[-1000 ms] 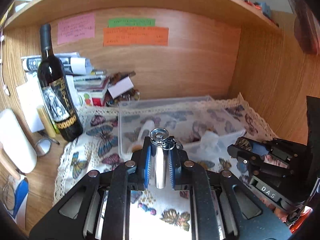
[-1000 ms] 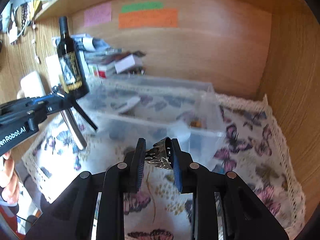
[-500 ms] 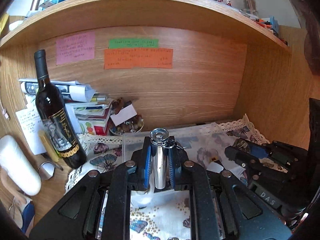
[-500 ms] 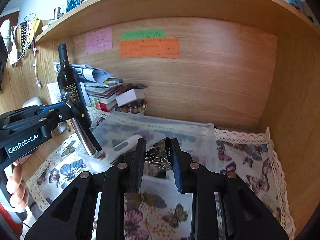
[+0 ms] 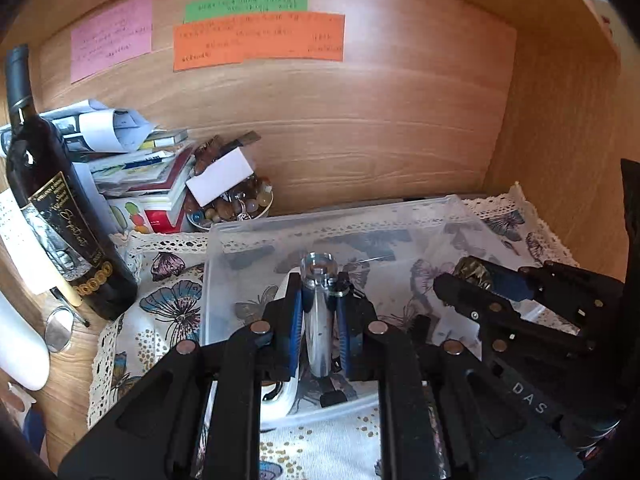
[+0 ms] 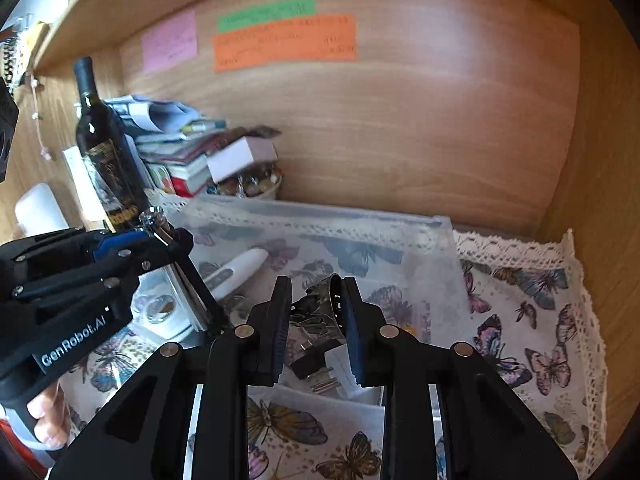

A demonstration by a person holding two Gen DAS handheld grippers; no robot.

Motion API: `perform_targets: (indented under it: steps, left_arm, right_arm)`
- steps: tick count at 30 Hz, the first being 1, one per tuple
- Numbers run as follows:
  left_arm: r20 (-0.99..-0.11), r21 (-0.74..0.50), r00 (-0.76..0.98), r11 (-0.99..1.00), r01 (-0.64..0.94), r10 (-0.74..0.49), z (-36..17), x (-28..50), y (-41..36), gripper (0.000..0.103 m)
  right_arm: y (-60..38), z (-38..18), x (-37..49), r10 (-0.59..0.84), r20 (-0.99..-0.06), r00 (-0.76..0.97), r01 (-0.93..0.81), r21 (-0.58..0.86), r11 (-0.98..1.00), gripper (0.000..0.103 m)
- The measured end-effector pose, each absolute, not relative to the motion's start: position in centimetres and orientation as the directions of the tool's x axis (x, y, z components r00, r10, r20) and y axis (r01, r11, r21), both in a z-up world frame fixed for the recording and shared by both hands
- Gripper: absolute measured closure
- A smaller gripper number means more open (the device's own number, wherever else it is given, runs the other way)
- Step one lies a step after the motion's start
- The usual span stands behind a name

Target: Organize rigid objects

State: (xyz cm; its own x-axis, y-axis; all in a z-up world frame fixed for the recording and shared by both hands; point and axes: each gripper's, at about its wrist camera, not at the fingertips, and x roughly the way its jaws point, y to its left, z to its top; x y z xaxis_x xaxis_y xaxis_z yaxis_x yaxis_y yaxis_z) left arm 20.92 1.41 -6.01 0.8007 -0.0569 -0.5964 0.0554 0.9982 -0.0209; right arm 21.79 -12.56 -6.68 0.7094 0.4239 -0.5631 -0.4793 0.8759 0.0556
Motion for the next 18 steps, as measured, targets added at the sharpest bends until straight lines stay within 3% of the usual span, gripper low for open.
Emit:
perform_targets:
  steps: [10,18]
  left_arm:
    - [-0.626,-0.032,0.775,0.996,0.083,-0.085,-7.8,22.5,0.8,0.088]
    - [-0.592,-0.034,0.801,0.996,0.077,-0.083,-6.5,21.2,1.0,0.083]
  right_arm:
    - [-11.9,-8.4,23.3,0.399,-0.619,0.677,-0.474,0.048,0.879,0.08]
    - [-12.2,-7.7,22.7,0.405,-0.596,0.693,-0.475,0.044,0.879,0.078]
